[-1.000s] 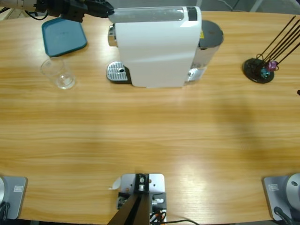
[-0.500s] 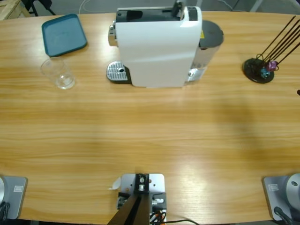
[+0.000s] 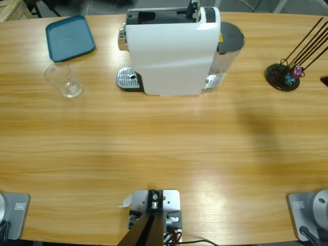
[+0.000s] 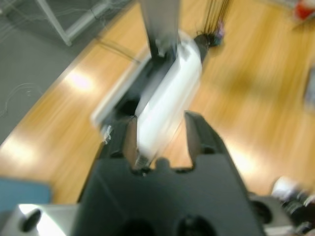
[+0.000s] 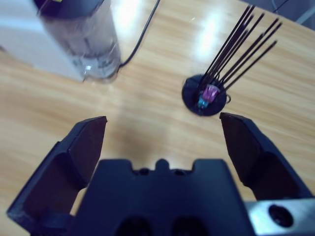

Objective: Pour coffee

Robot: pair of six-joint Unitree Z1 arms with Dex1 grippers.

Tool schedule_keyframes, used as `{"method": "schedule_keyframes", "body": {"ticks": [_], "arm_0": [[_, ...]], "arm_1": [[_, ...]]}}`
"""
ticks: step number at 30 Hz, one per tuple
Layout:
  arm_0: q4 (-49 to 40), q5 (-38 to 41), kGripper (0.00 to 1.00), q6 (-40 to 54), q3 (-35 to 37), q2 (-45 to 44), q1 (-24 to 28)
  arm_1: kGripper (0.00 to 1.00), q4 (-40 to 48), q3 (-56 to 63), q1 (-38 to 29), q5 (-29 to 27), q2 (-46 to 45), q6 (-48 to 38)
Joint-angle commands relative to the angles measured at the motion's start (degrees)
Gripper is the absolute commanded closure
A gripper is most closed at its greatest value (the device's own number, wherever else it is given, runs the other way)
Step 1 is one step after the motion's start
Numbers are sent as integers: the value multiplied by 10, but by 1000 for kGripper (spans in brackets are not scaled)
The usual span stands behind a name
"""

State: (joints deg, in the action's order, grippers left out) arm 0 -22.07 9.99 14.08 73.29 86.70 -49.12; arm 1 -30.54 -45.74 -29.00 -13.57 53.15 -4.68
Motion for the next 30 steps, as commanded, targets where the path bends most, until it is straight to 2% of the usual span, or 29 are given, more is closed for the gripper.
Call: {"method": "schedule_keyframes", "body": {"ticks": [1,3,6,16,20,22,30], "arm_0": [[-61,-46,32,68,-196,-191,-6],[-61,-84,32,65,-229,-257,-6],[-63,-103,33,62,-262,-316,-3],[-76,-109,32,35,-308,-309,-3],[-75,-108,32,33,-333,-308,7],[-70,-109,32,29,-337,-309,20],[-53,-109,32,22,-338,-302,25]], "arm_1": [[18,124,66,56,-35,126,-38],[33,171,105,88,-44,132,-70],[150,245,162,113,-41,145,-81],[161,458,262,135,-37,244,-75],[164,489,268,171,-24,262,-62],[224,494,267,186,-18,260,-52],[280,523,270,190,-12,300,-41]]}}
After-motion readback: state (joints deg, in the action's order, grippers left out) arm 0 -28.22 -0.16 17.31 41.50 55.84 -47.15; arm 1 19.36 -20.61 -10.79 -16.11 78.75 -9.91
